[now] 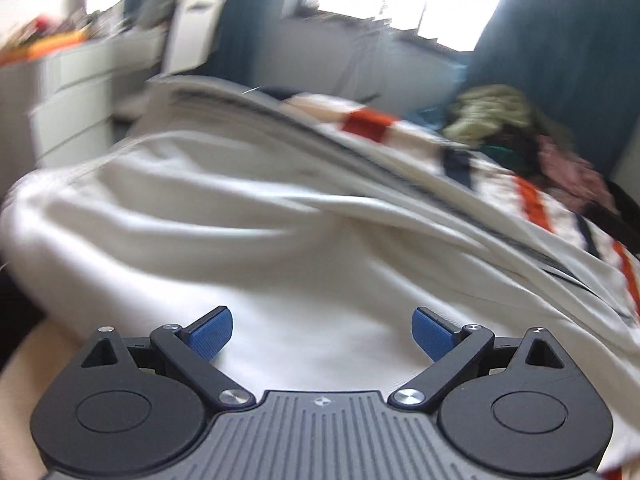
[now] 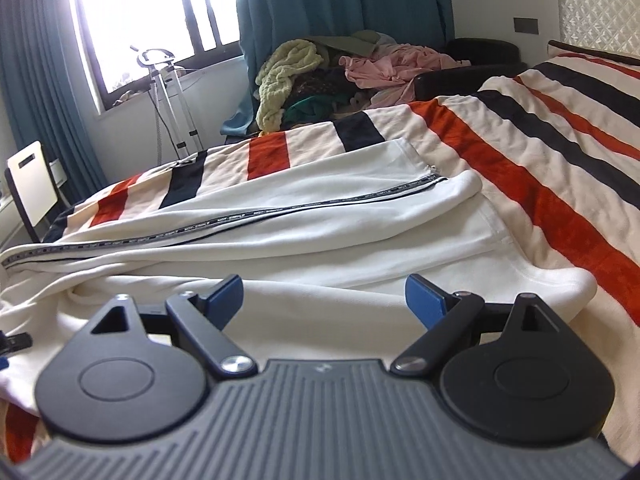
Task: Fold clothes
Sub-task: 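Grasp the ribbed waistband of the garment with the left gripper, then grasp the garment with the right gripper while the left gripper holds the waistband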
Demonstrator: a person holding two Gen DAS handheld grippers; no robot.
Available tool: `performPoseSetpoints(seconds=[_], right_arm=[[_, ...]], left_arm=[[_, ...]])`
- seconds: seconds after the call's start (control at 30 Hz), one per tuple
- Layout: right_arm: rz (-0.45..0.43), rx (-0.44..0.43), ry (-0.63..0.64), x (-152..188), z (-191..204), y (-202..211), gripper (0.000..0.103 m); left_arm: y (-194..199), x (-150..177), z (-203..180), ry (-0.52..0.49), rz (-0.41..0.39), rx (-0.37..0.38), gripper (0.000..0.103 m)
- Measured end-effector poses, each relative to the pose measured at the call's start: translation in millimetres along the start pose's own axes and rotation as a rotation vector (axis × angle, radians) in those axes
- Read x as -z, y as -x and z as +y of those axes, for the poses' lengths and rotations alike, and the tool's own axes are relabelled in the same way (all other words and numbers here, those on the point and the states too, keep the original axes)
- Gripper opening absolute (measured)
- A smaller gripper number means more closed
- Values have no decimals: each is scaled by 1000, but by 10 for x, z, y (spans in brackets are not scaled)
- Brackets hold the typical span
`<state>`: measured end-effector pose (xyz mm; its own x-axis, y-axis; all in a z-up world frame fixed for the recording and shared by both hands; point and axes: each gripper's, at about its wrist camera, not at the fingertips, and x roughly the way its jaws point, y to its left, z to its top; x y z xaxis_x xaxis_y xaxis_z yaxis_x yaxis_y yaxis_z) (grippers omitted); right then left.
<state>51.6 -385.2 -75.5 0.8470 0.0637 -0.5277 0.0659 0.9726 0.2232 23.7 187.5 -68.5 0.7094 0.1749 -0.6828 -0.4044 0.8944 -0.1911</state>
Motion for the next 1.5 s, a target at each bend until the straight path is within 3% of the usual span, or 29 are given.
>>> performPoseSetpoints(seconds=[0.17, 0.3, 0.4, 0.5, 0.6, 0.7, 0.9, 1.0, 1.1, 1.2, 1.33, 1.37, 1.5], right_arm=[[-5, -17, -40, -3, -84, 26, 89], [-14, -57, -55, -15, -95, 54, 89], [-18, -91, -67, -30, -85, 67, 89], [-15, -91, -68, -34, -91, 60, 89], [-7, -83, -89, -24, -140, 43, 89], [-6, -70, -134, -18, -233, 30, 89], [2, -74, -304, -30, -524, 18, 89], [11, -79, -394, -24, -701, 12, 89], [22, -105, -518, 4, -924, -13, 89], [39, -116, -618, -3, -1161, -60, 89], [-6, -87, -747, -25, -1539, -32, 89], [-18, -67, -781, -2, -1630, -20, 89], [-19, -60, -961, 186, -1964, -35, 92]], left_arm=[[4, -349, 472, 134, 47, -42, 97], [151, -611, 749, 131, -82, -175, 99], [140, -743, 1046, 169, -108, -278, 100], [52, -694, 1358, 282, -52, -358, 100], [-6, -608, 1660, 464, 7, -384, 100], [52, -534, 1860, 585, 13, -355, 100], [150, -477, 1941, 620, 22, -258, 95], [234, -443, 1935, 664, -20, -131, 77], [321, -398, 1937, 710, -55, -7, 76], [359, -354, 1971, 745, -64, 42, 76], [220, -300, 1939, 700, 100, -38, 64], [191, -274, 1940, 707, 129, -66, 54], [293, -269, 1966, 791, 73, -63, 56]])
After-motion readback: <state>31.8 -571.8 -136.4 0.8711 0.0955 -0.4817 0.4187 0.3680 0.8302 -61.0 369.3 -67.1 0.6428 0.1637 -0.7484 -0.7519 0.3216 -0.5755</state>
